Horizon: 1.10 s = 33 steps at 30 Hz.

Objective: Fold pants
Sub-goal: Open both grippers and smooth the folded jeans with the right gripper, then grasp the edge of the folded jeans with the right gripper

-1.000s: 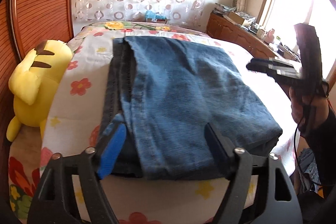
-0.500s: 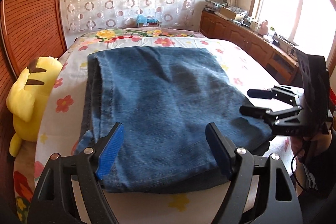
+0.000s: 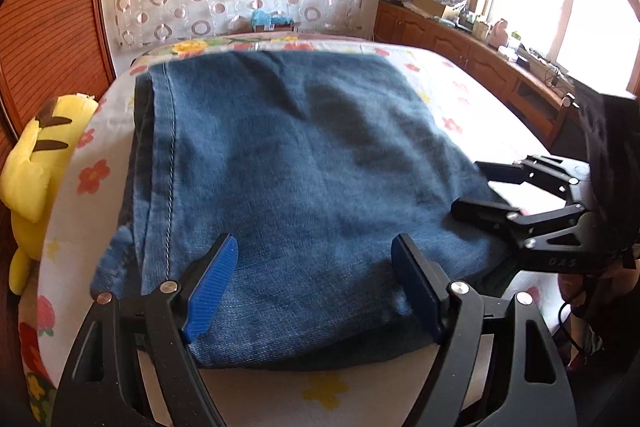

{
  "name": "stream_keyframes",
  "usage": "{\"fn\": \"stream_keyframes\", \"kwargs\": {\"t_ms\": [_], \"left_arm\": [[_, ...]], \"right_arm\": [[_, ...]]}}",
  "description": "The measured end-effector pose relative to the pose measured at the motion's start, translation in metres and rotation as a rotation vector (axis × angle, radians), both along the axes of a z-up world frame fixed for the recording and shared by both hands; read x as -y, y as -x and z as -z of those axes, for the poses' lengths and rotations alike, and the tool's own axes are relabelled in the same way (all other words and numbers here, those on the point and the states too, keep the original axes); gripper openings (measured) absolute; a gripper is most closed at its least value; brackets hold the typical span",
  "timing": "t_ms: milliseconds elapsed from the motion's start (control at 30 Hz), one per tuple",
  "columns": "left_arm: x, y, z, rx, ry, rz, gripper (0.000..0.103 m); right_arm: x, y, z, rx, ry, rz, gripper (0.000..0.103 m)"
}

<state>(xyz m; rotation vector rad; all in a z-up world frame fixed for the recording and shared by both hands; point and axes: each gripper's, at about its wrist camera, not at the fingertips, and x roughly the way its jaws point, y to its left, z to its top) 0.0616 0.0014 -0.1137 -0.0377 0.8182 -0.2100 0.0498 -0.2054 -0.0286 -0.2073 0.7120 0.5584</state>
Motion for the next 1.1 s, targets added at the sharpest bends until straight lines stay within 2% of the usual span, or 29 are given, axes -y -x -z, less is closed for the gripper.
{"fn": "stream_keyframes", "kwargs": {"t_ms": [433,700,1000,1100], "left_arm": [[0.007,0.004,0.009,0.056,-0.037,-0.016,0.081],[0.011,0.007,0.009,0.058,-0.048,-0.01,0.081],[0.01,0.009,0.007,0.05,-0.045,-0.01,0.081],[0.009,0.015,0.0,0.048,-0.011,-0.005,0.081]], "right_arm": [[0.006,0.015,-0.006,-0.012,0.003,0.045,0.066],[0.028,0.03,-0.008,-0.051,-0.059,0.063,0.066],[0.033,0.038,-0.004,-0.073,-0.076,0.076,0.066],[0.034,0.037,-0.003,-0.083,-0.087,0.075,0.063]]}}
